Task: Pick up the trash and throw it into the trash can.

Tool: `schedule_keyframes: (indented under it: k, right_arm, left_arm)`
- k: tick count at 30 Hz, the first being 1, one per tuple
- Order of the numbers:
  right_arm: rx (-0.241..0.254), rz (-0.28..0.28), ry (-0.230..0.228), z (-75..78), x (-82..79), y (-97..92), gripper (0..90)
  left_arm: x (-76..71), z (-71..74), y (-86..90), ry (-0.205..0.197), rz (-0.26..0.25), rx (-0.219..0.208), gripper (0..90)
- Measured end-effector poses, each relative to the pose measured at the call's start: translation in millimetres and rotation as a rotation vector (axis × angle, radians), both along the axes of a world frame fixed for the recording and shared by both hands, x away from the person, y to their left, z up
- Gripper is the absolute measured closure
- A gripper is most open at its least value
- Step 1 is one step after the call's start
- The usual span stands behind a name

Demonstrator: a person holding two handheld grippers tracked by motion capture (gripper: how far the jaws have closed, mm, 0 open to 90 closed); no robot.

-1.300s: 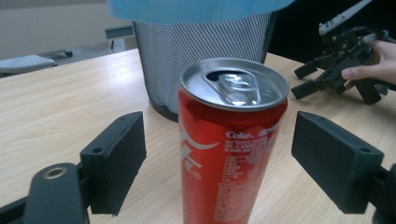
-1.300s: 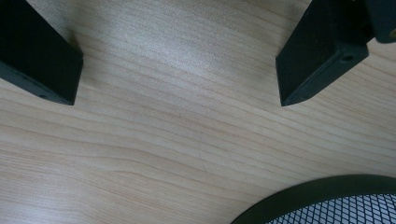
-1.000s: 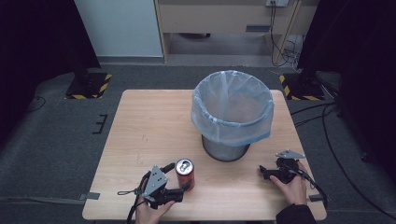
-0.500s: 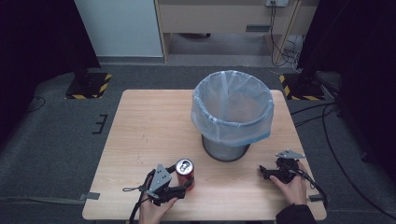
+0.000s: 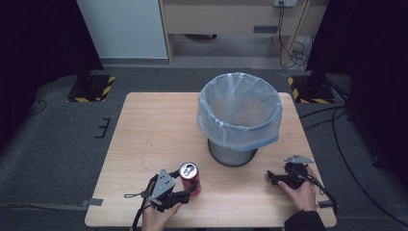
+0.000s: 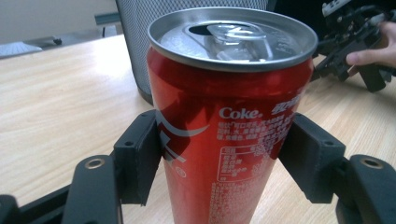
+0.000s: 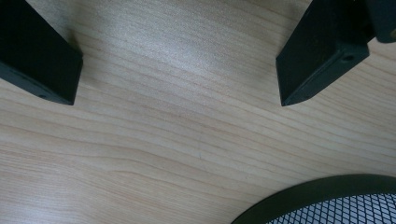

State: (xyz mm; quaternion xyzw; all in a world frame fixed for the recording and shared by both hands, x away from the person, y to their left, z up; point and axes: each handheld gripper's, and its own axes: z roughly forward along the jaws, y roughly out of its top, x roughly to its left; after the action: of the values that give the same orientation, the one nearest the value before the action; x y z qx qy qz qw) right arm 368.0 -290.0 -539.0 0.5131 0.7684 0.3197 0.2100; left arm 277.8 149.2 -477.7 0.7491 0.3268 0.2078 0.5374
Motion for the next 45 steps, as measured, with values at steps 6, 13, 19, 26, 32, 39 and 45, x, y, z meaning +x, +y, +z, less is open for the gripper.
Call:
schedule_keyframes:
  k: [6,13,19,26,32,39,45]
  right_arm:
    - [0.0,0.0,0.0,0.0,0.0,0.0,0.7]
    - [0.0,0.0,0.0,0.0,0.0,0.0,0.7]
    - [0.0,0.0,0.0,0.0,0.0,0.0,0.7]
    - [0.0,0.0,0.0,0.0,0.0,0.0,0.7]
    - [0.0,0.0,0.0,0.0,0.0,0.0,0.6]
    - [0.0,0.0,0.0,0.0,0.0,0.0,0.7]
    - [0.0,0.0,0.0,0.0,0.0,0.0,0.7]
  left_arm:
    - [-1.4,8.1,4.8,-0.026,0.008,-0.026,33.1]
    - [-1.7,20.1,13.1,-0.058,0.024,-0.058,33.1]
    - [-0.7,27.7,18.3,-0.079,0.031,-0.072,33.2]
    - [1.4,43.9,22.3,-0.118,0.035,-0.108,33.2]
    - [5.8,57.2,24.4,-0.149,0.039,-0.146,33.2]
    - [10.7,77.7,23.7,-0.192,0.04,-0.191,33.2]
    - [13.3,91.6,22.2,-0.215,0.042,-0.216,33.2]
